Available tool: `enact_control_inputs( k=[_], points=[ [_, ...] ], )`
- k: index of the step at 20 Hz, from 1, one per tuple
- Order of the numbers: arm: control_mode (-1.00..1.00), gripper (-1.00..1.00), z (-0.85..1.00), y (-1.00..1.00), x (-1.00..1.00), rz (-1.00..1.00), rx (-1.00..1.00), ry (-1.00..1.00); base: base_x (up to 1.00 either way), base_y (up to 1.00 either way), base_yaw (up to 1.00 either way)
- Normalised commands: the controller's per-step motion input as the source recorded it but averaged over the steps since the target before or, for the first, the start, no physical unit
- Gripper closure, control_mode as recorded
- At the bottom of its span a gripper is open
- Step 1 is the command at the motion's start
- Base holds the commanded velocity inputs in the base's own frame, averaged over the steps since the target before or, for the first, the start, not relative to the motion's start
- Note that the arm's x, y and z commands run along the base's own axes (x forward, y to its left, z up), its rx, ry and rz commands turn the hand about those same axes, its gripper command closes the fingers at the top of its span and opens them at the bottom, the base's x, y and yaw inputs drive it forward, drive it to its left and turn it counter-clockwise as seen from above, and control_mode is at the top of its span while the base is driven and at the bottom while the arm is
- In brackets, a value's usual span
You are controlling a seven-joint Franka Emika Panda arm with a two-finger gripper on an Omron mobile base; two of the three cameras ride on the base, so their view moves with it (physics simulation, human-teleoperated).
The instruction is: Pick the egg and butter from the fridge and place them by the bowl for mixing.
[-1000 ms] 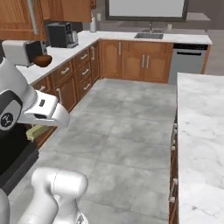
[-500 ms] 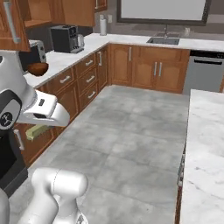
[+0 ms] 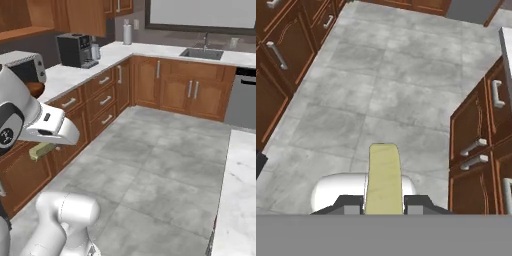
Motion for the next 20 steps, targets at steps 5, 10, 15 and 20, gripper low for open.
enact_control_inputs(
  k=[5, 10, 15, 20],
  points=[
    [1.0, 1.0, 0.0, 0.0, 0.0, 0.0, 0.0, 0.0, 1.0, -0.52, 0.27],
    [1.0, 1.0, 0.0, 0.0, 0.0, 0.0, 0.0, 0.0, 1.0, -0.51, 0.34],
    [1.0, 1.0, 0.0, 0.0, 0.0, 0.0, 0.0, 0.0, 0.73, -0.29, 0.55],
    [1.0, 1.0, 0.0, 0.0, 0.0, 0.0, 0.0, 0.0, 0.33, -0.06, 0.91]
  ],
)
